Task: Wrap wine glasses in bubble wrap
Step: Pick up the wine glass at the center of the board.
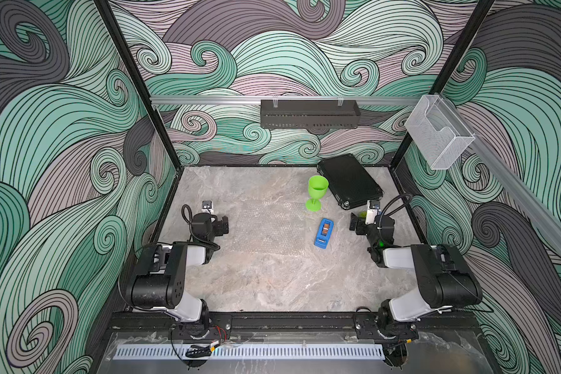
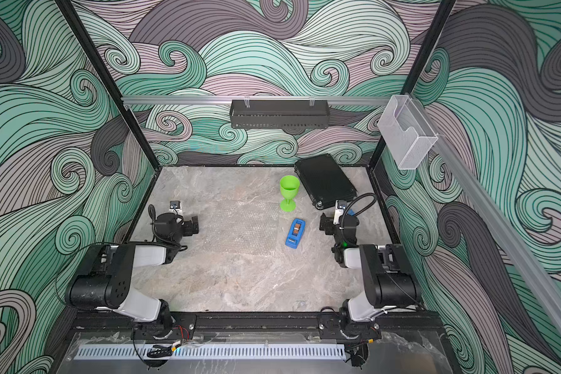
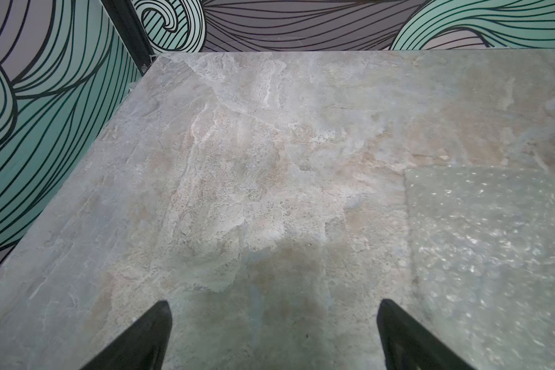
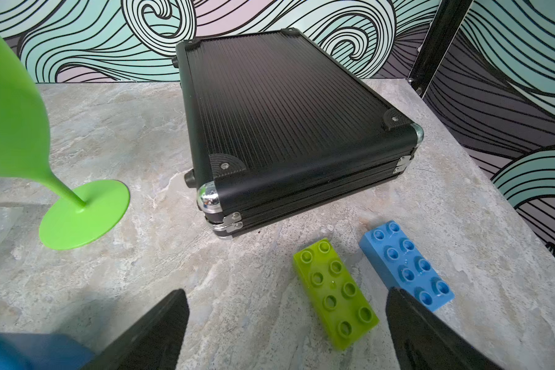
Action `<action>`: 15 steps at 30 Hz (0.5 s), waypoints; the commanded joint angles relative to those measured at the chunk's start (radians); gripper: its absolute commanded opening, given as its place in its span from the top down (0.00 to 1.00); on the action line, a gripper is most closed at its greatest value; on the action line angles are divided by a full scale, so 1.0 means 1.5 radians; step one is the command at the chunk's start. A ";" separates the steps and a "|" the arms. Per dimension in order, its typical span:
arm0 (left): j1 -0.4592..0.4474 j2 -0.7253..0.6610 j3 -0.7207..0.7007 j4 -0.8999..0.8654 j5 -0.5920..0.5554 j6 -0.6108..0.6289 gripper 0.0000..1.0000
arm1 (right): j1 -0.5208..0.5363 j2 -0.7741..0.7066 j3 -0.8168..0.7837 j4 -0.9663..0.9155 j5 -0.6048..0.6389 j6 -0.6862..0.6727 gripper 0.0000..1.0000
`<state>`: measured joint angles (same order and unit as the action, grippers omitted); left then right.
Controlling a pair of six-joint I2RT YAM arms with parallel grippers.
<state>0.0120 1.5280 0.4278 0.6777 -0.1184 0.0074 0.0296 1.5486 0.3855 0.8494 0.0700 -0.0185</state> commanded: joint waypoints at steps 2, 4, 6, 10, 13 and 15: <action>0.005 0.000 0.019 0.017 0.009 -0.007 0.01 | 0.001 -0.007 0.011 0.003 -0.002 -0.004 0.01; 0.005 0.000 0.019 0.018 0.010 -0.007 0.01 | 0.002 -0.007 0.013 0.002 -0.002 -0.004 0.01; 0.005 0.000 0.019 0.016 0.010 -0.007 0.01 | 0.002 -0.007 0.012 0.002 -0.003 -0.004 0.01; 0.005 -0.001 0.021 0.011 0.011 -0.007 0.01 | 0.002 -0.006 0.013 0.003 -0.002 -0.004 0.01; 0.005 -0.001 0.022 0.008 0.009 -0.008 0.01 | 0.001 -0.007 0.013 0.002 -0.002 -0.004 0.01; 0.005 -0.003 0.024 0.005 0.008 -0.010 0.02 | 0.002 -0.009 0.011 0.004 -0.002 -0.004 0.01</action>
<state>0.0120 1.5280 0.4282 0.6762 -0.1181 0.0071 0.0296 1.5486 0.3866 0.8494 0.0700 -0.0193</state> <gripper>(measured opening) 0.986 0.991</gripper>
